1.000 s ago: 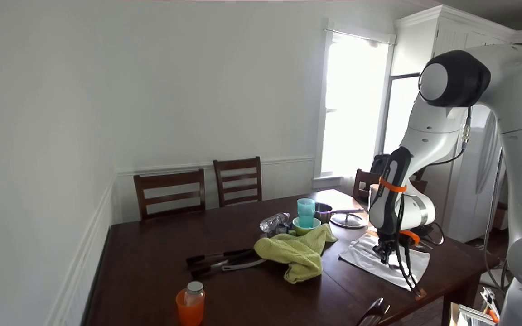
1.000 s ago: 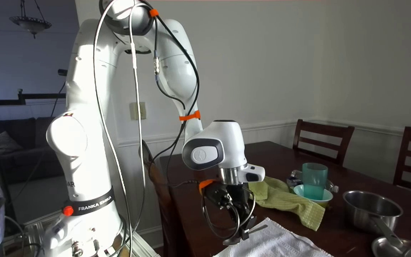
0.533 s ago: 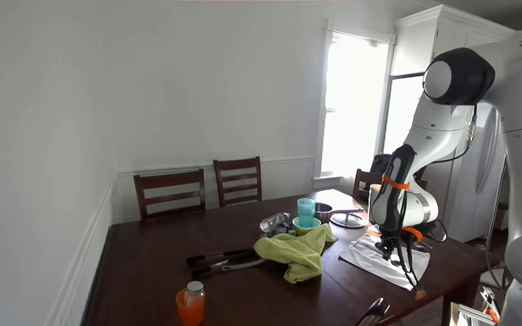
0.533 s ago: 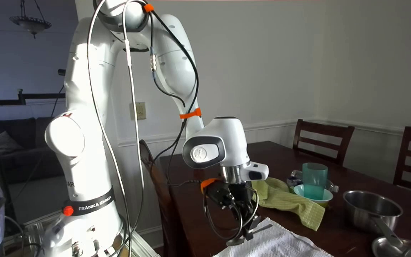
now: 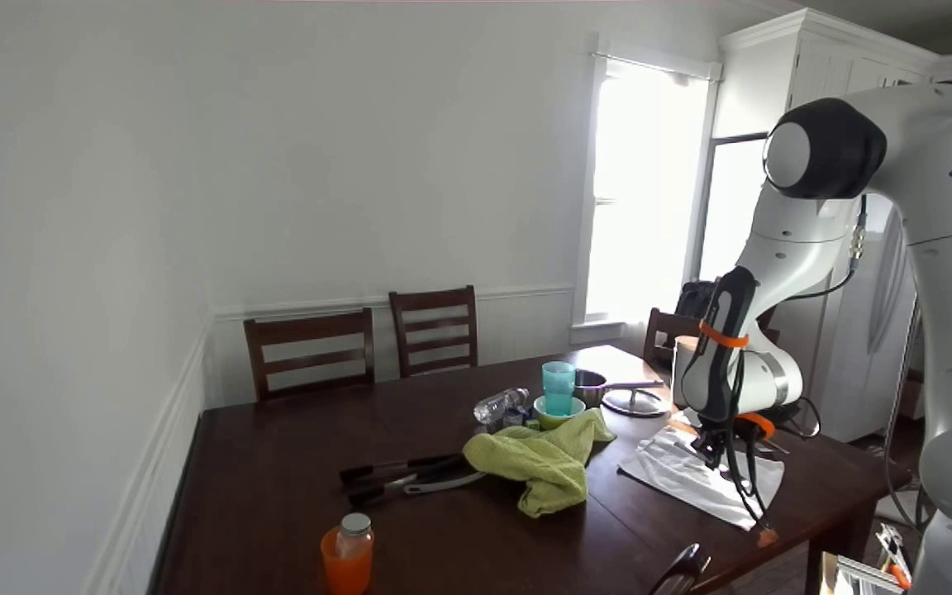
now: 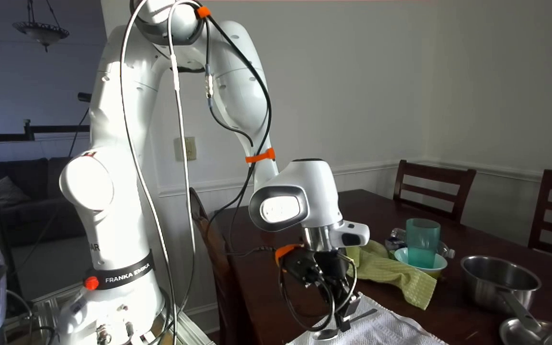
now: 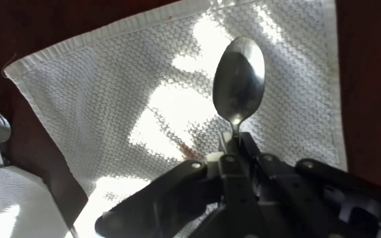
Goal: Put the spoon on the towel, then fold the towel
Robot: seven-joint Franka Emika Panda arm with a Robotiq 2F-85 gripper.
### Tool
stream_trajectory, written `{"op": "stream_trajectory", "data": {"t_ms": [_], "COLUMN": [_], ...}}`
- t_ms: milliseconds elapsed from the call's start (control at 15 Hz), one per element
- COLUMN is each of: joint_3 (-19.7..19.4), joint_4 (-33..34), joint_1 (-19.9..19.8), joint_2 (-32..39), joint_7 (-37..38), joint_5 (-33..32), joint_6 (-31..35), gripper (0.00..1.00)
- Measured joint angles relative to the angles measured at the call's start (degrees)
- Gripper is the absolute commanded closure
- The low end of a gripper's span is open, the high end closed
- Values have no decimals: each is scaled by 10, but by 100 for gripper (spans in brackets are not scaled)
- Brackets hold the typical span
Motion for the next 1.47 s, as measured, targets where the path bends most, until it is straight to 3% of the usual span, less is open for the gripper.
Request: {"op": "stream_trajectory", "data": {"t_ms": [200, 733, 1200, 1333, 1467], "joint_3": [5, 73, 95, 99, 99], "joint_4": [17, 59, 85, 91, 95], "joint_1": [-25, -120, -145, -150, -150], "joint_2": [24, 79, 111, 116, 117], "joint_7": [-22, -45, -45, -45, -45], "joint_5": [0, -19, -29, -30, -31], "joint_6": [24, 61, 64, 64, 64], "gripper": [98, 98, 98, 66, 53]}}
